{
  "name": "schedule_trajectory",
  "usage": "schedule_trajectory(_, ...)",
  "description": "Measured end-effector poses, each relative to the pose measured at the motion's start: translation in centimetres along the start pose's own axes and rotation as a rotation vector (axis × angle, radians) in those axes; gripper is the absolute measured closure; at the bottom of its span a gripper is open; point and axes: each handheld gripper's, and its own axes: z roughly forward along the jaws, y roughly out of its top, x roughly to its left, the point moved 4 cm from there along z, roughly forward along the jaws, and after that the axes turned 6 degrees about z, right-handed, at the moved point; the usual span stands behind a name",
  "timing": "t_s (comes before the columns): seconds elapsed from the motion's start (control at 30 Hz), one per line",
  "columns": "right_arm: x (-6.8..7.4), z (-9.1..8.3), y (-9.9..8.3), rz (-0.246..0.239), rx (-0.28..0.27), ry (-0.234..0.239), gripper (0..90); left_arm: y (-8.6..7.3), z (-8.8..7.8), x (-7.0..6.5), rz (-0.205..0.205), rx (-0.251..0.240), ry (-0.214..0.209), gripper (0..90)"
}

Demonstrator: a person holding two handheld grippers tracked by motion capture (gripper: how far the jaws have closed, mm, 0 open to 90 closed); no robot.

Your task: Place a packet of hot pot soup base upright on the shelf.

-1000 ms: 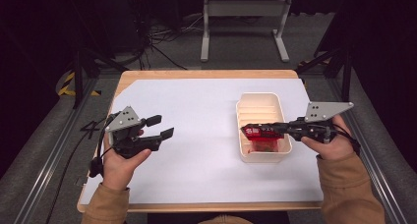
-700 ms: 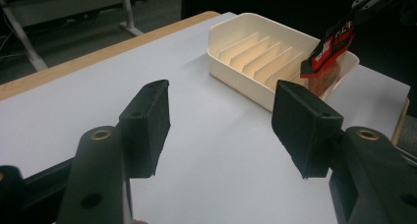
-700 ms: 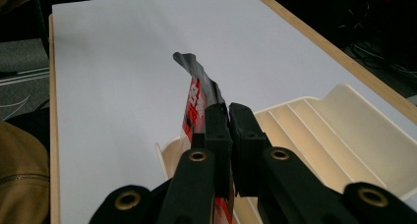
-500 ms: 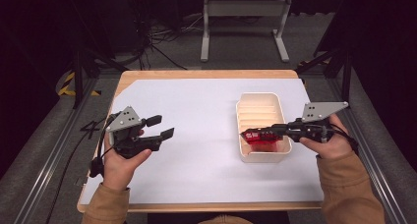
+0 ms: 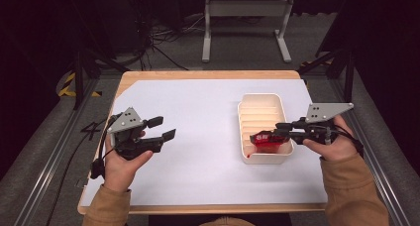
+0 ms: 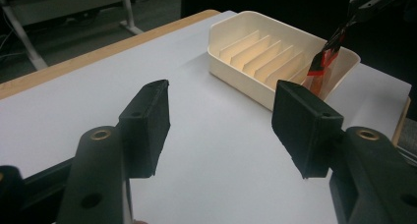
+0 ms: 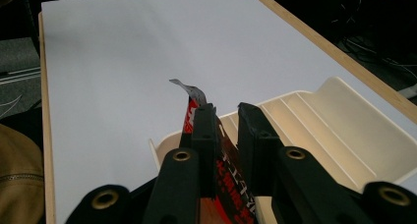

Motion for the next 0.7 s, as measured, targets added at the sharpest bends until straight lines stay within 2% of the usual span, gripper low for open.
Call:
schedule_trajectory(0.17,0.1,-0.1,0.2,-0.004,-0.027,-0.011,69.6,0.0,0.0,0.1,-0.002,0.000,0.002,40.5)
schedule_trajectory(0.4,0.7,-0.8,1.2,0.003,-0.129,-0.026,53.4,-0.1,-0.1,0.3,0.008,0.006,0.027,39.7)
schedule_trajectory(0.47,0.7,-1.1,1.6,-0.006,-0.162,-0.044,47.6,-0.2,-0.1,0.4,0.013,0.007,0.037,39.4)
schedule_trajectory(0.57,0.6,-1.7,1.9,0.005,-0.206,-0.069,43.4,-0.4,-0.2,0.8,0.017,0.009,0.051,38.7)
schedule_trajectory(0.7,0.0,-2.3,1.8,0.034,-0.224,-0.112,41.1,-0.7,-0.3,1.4,0.017,0.014,0.074,38.0)
